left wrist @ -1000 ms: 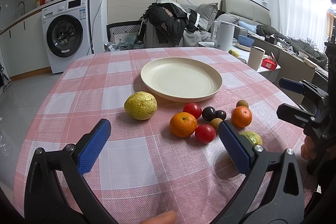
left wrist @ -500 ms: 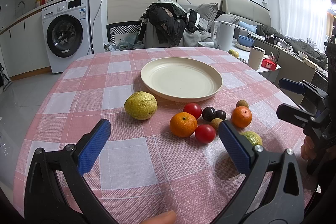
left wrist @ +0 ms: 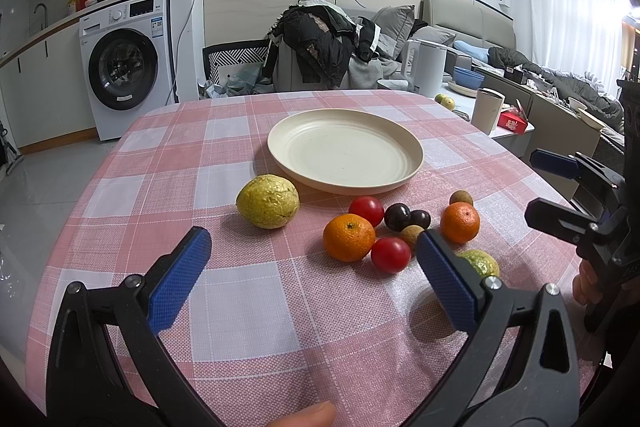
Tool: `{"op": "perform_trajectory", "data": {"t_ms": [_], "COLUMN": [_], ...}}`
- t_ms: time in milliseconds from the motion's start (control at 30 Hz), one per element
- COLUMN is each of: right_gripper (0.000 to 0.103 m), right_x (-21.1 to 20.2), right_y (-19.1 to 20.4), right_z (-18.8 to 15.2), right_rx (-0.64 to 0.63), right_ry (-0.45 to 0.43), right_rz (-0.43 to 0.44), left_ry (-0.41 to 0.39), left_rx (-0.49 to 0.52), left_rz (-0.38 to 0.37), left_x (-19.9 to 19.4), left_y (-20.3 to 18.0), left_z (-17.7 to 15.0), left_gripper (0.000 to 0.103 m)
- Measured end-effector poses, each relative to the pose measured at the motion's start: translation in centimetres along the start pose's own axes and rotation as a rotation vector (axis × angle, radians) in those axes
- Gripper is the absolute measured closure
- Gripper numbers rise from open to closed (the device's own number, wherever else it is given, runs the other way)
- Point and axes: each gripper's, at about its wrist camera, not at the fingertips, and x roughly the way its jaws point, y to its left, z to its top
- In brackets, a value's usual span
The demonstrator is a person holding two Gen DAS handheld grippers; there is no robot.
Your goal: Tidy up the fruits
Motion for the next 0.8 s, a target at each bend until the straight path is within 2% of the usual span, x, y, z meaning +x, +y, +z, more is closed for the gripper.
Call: {"op": "perform_trajectory", "data": {"t_ms": [800], "right_gripper": [0.000], "right_x": [0.05], "right_y": [-0.02], "right_z": [-0.06], "right_rx": [0.002], "right_ry": [0.004], "right_rz": [-0.009], "left_ry": [-0.001], "left_rx": [0.001], "left_rz": [0.001], "left_x": [0.00], "left_y": [0.00], "left_z": [-0.02], "left_gripper": [0.001]}}
